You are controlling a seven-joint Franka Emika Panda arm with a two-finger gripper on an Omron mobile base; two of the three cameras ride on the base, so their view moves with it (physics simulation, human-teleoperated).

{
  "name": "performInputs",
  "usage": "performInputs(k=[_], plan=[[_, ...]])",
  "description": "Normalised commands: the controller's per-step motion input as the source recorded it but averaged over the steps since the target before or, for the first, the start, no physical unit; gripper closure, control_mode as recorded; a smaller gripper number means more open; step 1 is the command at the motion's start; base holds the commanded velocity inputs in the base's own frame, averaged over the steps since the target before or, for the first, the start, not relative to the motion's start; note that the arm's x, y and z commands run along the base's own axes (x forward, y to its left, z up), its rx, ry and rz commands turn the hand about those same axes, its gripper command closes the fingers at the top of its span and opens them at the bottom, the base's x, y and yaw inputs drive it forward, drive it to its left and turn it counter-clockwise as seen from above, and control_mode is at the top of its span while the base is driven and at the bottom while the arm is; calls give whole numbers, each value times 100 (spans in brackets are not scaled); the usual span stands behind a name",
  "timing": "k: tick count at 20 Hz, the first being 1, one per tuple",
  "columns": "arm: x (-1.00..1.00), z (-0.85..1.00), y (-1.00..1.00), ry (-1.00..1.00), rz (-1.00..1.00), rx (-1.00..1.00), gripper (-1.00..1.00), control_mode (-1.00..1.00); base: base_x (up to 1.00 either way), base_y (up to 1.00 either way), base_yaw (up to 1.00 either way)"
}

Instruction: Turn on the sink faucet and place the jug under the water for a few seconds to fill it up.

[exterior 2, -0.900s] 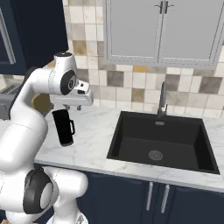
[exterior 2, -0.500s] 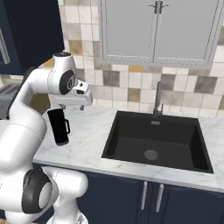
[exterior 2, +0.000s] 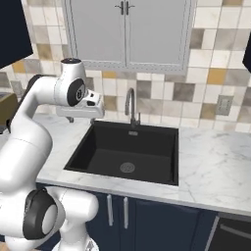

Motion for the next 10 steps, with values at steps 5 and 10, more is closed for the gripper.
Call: performInputs(k=[5, 10], plan=[[0, 0, 0, 0, 0, 0, -100, 100, 11, -25, 0], [0, 0, 0, 0, 0, 0, -100, 100, 18, -11, 0]])
